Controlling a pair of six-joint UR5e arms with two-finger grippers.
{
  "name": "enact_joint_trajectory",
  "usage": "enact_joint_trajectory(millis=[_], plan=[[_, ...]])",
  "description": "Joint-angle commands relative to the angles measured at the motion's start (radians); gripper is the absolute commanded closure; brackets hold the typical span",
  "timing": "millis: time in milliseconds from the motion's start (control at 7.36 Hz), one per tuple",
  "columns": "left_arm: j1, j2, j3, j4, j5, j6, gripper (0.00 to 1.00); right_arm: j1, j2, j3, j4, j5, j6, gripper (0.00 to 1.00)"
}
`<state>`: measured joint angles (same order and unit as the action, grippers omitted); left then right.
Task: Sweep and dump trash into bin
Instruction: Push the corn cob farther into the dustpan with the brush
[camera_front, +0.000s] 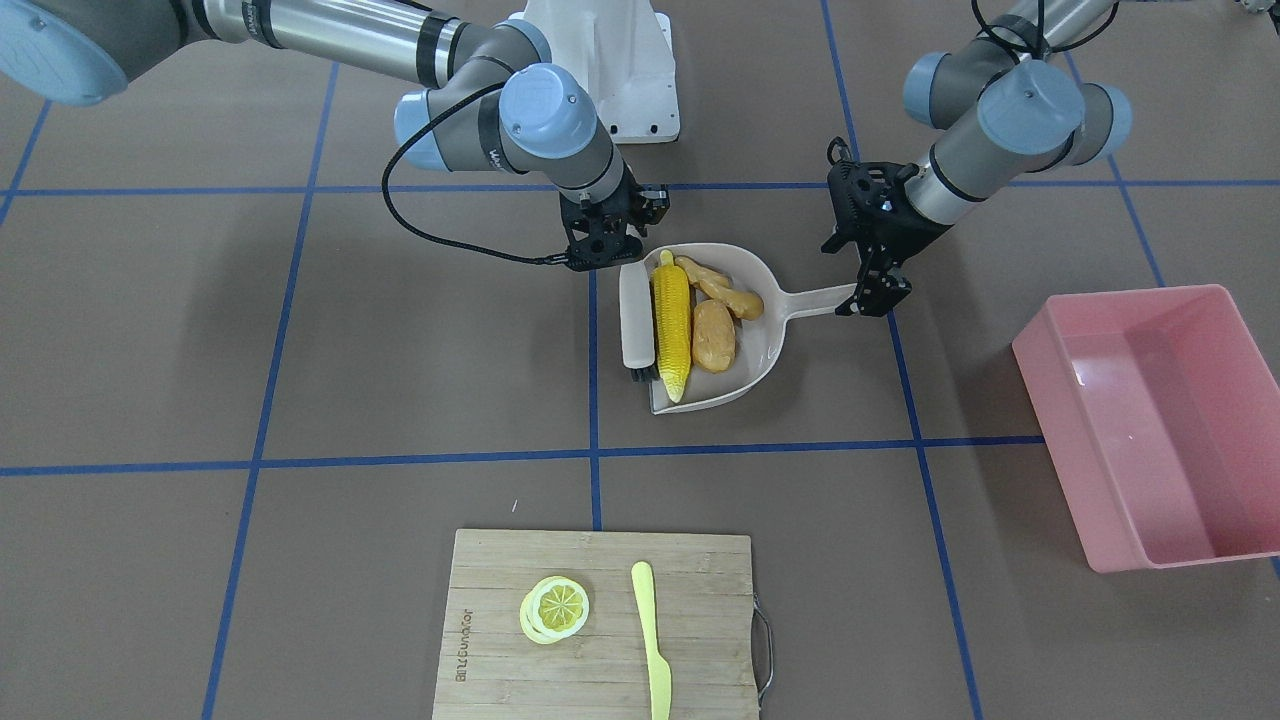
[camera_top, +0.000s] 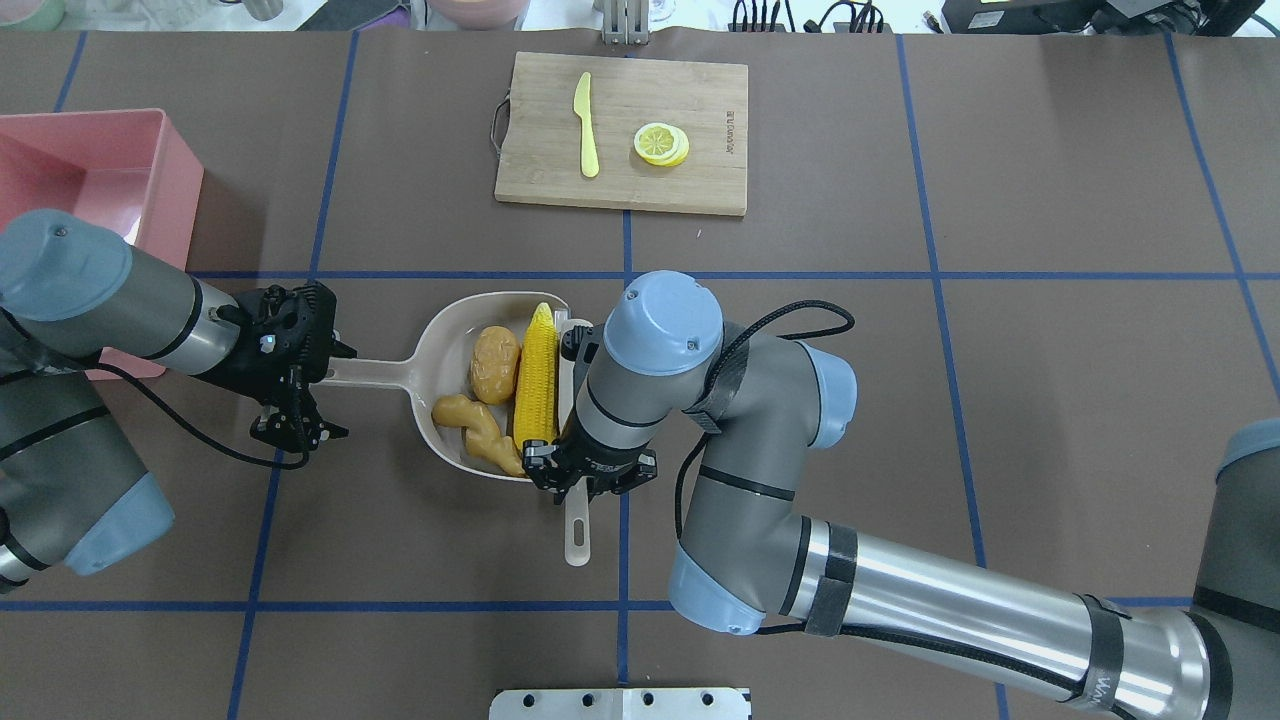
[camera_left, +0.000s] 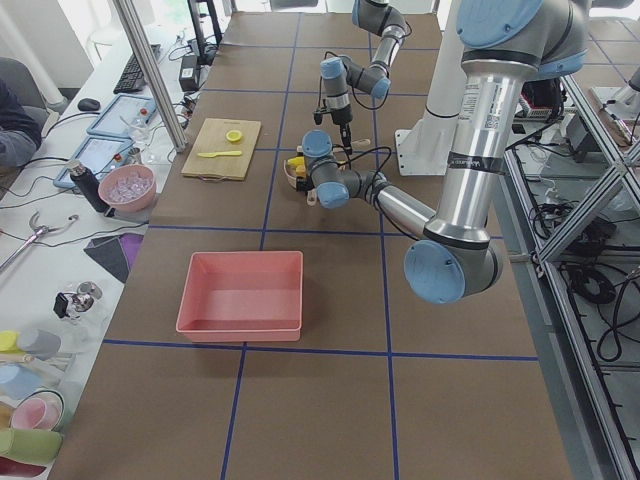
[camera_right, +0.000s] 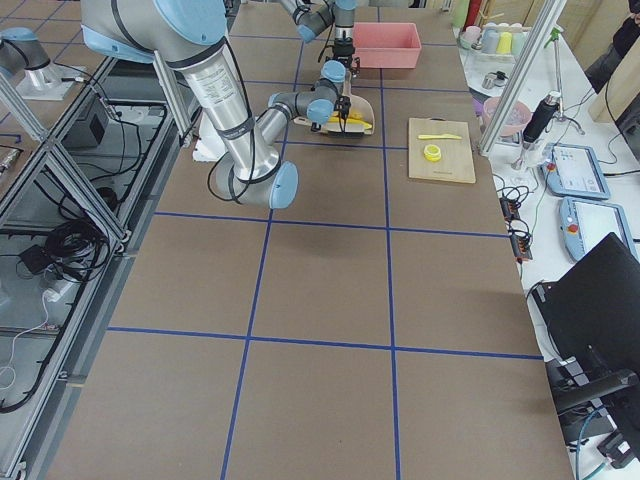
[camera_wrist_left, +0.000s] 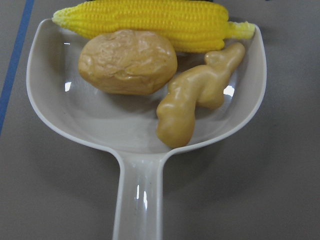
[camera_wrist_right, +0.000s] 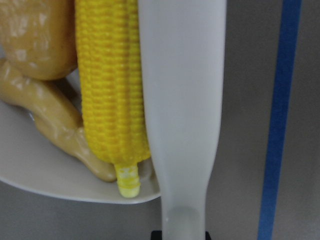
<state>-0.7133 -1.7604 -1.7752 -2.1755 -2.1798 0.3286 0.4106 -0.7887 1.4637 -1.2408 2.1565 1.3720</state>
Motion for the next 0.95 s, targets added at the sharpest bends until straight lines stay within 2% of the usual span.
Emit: enact_joint_trajectory(millis=[0,815], plan=[[0.0,-0.001,-0.001,-0.001,0.0,0.0,0.05,-0.004,0.025,-0.035,0.113,-0.015,0.065,1.0],[0.0,0.013,0.005,-0.004,0.002,0.0,0.05,0.014,0.033,-0.025,0.155,-0.03,0.111,1.0]])
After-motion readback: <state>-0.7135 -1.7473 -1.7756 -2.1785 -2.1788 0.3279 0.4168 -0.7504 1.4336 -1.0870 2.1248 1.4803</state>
